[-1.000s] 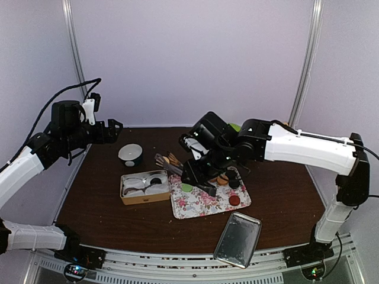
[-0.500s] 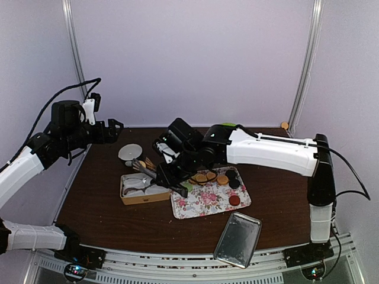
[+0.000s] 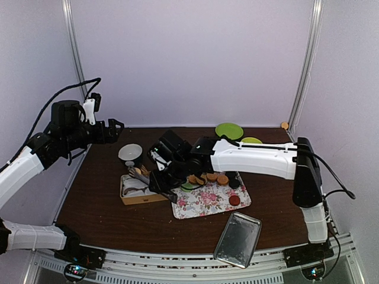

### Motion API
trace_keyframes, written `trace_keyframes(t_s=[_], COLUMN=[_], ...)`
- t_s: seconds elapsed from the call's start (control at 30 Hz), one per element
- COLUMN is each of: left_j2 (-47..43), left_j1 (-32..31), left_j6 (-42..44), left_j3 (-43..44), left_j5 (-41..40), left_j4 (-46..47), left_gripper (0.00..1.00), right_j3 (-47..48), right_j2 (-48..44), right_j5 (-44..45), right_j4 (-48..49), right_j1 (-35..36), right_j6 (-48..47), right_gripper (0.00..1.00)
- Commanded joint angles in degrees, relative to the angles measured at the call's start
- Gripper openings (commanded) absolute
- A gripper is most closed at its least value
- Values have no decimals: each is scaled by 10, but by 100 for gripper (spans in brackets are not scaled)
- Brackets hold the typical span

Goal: Pack the cookies

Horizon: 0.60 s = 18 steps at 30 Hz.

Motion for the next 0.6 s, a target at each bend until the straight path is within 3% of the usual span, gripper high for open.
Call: trace_keyframes(t_s=[0.0,0.57], left_j2=[-4,-5], left_j1=[3,3], left_j6=[-6,-9], left_j3=[12,13], left_j5=[13,17], left_j4=[28,29], left_gripper=[98,98], right_j3=[20,35], right_j2=[17,47], right_j5=[-1,-12], right_j4=[41,54], right_j1=[4,9], right_j6=[19,30], right_gripper=[35,35])
